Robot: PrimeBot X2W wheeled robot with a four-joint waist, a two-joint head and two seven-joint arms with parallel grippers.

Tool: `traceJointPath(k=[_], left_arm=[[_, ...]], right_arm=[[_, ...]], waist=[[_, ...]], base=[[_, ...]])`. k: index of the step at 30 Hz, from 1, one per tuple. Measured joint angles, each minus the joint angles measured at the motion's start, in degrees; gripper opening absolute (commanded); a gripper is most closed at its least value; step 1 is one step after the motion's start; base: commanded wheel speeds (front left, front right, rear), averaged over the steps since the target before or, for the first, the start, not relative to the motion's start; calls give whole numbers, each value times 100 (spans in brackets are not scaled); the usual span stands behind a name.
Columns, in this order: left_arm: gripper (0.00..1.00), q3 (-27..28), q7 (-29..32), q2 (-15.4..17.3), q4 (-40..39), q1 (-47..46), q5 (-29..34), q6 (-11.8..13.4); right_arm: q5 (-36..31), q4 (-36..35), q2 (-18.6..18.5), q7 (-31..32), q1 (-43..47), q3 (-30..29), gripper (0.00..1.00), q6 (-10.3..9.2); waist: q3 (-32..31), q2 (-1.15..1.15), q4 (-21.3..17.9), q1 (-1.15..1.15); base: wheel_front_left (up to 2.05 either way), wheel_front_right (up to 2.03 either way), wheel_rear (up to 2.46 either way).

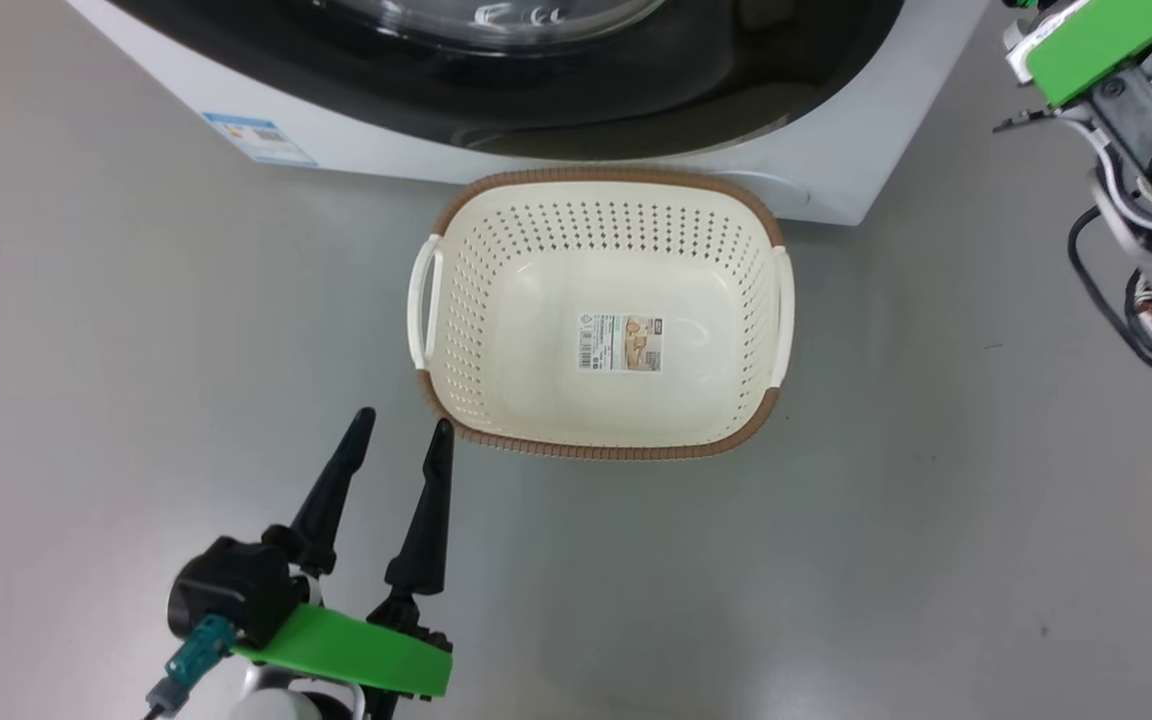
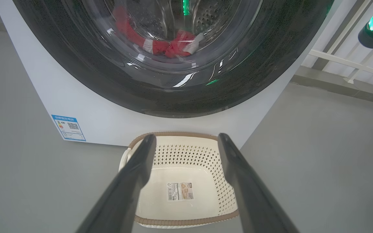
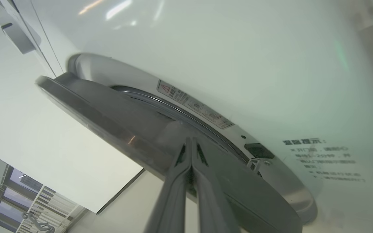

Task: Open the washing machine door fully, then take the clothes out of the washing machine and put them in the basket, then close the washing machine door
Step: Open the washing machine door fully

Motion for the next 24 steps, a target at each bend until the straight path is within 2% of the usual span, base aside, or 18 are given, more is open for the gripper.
traceJointPath(k=[10, 24], left_arm=[[100, -82, 0, -4, 1, -109, -87, -3], [100, -152, 0, -8, 5, -186, -196, -8]], right_arm=[[712, 182, -87, 710, -326, -133, 0, 0], [1059, 541, 30, 1637, -402, -376, 0, -1]], waist=[[219, 0, 133, 0], [233, 0, 187, 0]], base=[[0, 0, 0], [0, 0, 0]])
